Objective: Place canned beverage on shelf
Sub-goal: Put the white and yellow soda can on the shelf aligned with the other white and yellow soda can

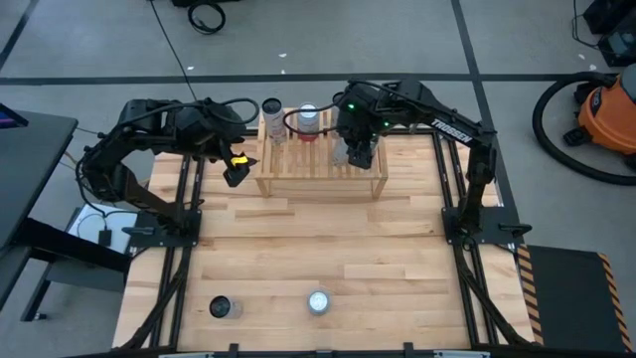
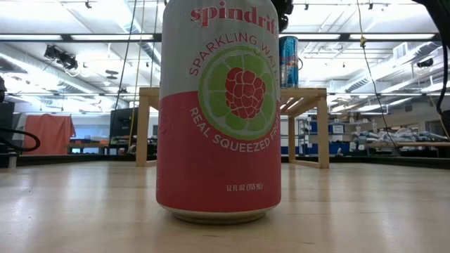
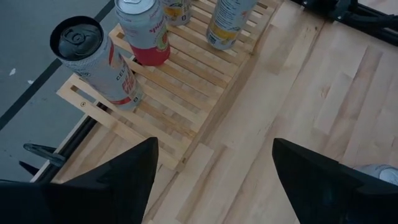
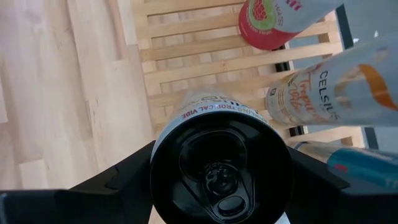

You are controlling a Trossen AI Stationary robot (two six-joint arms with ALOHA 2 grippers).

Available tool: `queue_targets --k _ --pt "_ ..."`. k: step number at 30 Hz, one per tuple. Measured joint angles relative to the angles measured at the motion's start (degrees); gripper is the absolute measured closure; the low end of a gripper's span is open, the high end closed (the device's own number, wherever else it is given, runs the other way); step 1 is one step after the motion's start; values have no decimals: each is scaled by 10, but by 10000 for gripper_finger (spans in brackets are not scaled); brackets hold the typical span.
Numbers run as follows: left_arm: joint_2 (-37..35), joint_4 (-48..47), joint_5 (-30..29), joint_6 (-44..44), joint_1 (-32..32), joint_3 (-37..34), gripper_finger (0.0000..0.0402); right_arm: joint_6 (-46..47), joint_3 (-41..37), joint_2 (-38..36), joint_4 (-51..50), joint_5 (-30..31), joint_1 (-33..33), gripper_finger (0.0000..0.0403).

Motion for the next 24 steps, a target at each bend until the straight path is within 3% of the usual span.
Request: queue_targets --k 10,24 --pt "0 0 0 0 0 0 84 -22 0 0 2 3 -1 115" --pt "1 0 0 0 0 0 84 -23 -1 2 8 1 -1 73"
